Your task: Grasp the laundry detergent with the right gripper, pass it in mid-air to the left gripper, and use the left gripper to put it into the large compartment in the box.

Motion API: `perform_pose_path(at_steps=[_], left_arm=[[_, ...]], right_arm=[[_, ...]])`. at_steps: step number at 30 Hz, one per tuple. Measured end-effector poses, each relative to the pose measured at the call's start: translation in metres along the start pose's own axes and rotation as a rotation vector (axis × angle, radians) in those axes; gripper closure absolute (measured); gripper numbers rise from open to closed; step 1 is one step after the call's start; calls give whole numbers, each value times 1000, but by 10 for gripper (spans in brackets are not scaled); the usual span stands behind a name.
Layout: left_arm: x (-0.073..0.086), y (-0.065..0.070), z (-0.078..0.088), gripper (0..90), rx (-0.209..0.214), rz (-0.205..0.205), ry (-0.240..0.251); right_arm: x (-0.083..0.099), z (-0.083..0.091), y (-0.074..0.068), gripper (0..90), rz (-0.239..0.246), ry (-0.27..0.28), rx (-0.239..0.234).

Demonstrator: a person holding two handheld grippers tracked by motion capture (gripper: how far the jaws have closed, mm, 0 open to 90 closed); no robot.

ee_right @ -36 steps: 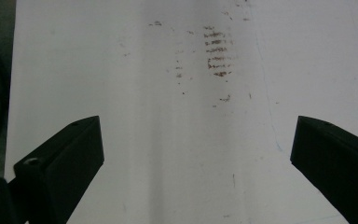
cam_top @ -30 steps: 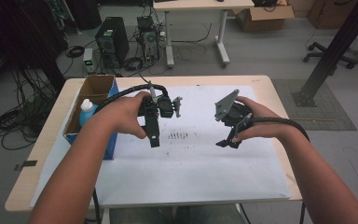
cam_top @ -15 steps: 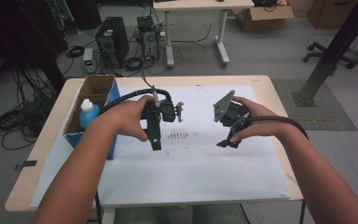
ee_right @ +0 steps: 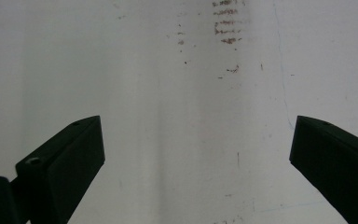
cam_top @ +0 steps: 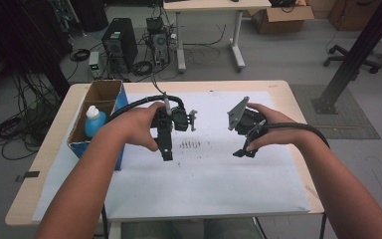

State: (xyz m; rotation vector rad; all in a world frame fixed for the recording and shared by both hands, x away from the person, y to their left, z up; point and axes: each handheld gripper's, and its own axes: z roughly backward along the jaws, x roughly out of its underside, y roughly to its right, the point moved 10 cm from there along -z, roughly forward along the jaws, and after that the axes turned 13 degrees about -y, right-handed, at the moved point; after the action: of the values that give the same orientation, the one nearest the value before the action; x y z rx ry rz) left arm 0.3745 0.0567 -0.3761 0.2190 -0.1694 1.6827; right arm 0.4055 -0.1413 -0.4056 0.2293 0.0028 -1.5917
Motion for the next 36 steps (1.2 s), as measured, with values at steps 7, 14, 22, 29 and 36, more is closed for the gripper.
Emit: perform_pose_path(at_steps=[7,14,22,29,36], left_arm=[[-2,1,1,2,-6,-11,2],[-4,1,0,2,-7,-10,-1],[-8,0,-2,2,-3,-17,-3],[-9,-2,-3,2,-2,-18,-3],[-9,-3,-4,2,-1,-21,-5]], right_arm=[[1,1,-1,30,-4,3,5],[3,0,-2,30,-10,5,4],[6,-3,-1,30,-16,5,-2],[8,-5,0,30,-22,1,-6],[7,-5,0,30,-19,-3,-10]])
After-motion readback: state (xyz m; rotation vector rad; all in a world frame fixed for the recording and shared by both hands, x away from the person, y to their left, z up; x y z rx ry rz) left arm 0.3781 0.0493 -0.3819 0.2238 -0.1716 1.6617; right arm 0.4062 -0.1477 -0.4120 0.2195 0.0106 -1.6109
